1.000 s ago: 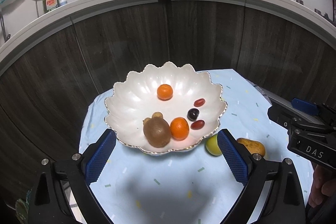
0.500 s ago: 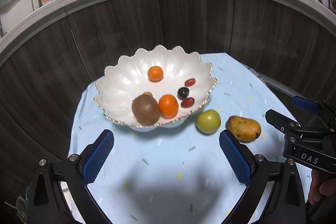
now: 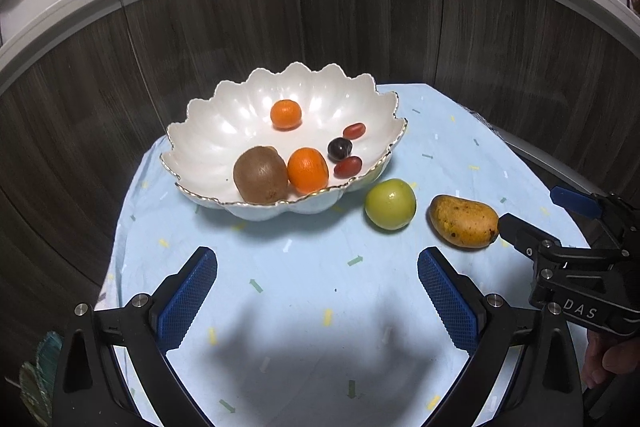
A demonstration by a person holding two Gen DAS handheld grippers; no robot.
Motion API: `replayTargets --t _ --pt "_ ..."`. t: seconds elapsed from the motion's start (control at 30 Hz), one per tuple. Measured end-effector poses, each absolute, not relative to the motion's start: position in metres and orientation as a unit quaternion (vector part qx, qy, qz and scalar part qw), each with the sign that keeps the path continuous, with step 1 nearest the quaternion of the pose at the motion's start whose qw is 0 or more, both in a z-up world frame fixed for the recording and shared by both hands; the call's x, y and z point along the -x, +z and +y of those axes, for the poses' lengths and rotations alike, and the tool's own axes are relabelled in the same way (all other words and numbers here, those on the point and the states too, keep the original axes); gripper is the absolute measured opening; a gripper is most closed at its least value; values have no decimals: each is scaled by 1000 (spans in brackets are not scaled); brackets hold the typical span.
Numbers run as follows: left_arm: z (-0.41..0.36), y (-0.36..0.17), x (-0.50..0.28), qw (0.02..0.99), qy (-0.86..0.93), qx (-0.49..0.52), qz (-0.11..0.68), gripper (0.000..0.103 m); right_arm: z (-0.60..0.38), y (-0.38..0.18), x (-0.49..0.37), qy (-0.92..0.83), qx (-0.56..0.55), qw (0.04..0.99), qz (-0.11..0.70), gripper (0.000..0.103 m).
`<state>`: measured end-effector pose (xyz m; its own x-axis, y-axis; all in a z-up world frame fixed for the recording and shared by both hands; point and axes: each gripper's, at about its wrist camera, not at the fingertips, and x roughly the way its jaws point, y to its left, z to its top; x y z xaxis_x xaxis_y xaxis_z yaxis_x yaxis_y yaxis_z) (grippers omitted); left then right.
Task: Organize fruits
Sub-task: 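Withdraw both open tools from the bowl toward the green apple and mango, then close the right tool on the yellow mango while the left tool grasps the green apple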
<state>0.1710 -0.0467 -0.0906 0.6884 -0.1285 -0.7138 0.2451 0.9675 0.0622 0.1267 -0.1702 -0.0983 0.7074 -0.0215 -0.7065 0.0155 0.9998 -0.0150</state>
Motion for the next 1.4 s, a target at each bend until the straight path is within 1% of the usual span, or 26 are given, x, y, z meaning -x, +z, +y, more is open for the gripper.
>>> replayTargets --t 0.3,0.7,0.87,0.97,1.0,1.1,1.13,1.4 --pt "-46 -103 -175 913 -93 -77 389 102 -163 -116 -141 18 18 920 392 83" --pt "-47 -115 -191 907 -81 -74 407 102 -159 -139 -175 33 26 901 432 82" --pt "-48 -119 -195 905 -79 -75 411 102 -157 -148 -182 38 33 895 444 81" --pt "-49 -120 -197 904 -77 -75 413 102 -155 -153 -186 44 36 890 453 73" --pt "-49 -121 -198 904 -76 -76 414 102 -155 -156 -187 45 37 888 456 67" --pt "-51 -122 -199 903 -77 -76 415 102 -154 -156 -185 47 45 891 450 64" --pt "-52 -123 -199 903 -78 -77 415 102 -154 -156 -184 51 43 892 448 58" --pt "-68 -127 -202 903 -83 -76 415 102 -170 -150 -179 48 12 900 434 55"
